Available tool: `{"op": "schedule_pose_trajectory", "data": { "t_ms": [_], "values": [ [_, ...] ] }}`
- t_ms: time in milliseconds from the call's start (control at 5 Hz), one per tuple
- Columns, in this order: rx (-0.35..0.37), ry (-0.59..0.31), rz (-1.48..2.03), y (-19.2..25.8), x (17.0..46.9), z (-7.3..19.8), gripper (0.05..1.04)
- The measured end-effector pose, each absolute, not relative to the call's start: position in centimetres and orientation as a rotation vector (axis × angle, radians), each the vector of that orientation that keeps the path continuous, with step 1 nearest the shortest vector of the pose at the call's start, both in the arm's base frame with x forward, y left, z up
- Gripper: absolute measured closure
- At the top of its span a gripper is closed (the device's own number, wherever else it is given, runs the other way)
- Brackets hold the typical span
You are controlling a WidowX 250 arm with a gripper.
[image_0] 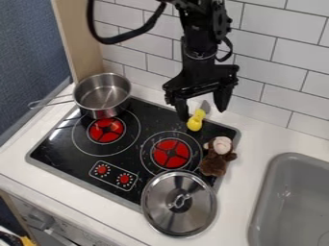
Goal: Take the yellow knife and put it on the right burner
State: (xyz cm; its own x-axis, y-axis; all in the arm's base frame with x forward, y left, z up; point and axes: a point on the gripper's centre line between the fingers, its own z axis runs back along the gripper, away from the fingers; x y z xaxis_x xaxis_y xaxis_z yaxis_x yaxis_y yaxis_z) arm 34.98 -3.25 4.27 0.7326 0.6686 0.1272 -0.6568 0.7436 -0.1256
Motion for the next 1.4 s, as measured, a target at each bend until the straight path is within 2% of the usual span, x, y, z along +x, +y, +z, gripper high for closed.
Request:
{"op": "schedule_pose_trajectory", "data": {
  "t_ms": [400,600,800,1000,1200,1400],
  "values": [
    [-0.015,-0.113,0.665,-3.4,35.6,2.2,0.083],
    [-0.04,-0.134,0.627,-3.7,36.3,0.7,0.082],
    [-0.019,-0.103,0.633,-3.7,36.7,-0.3,0.082],
    [-0.004,-0.091,0.649,-3.2,36.9,-0.4,0.129],
    [-0.005,-0.115,0.691,-2.9,36.9,-0.9,0.419],
    [-0.004,-0.117,0.701,-2.8,36.8,-1.0,0.651]
  ]
}}
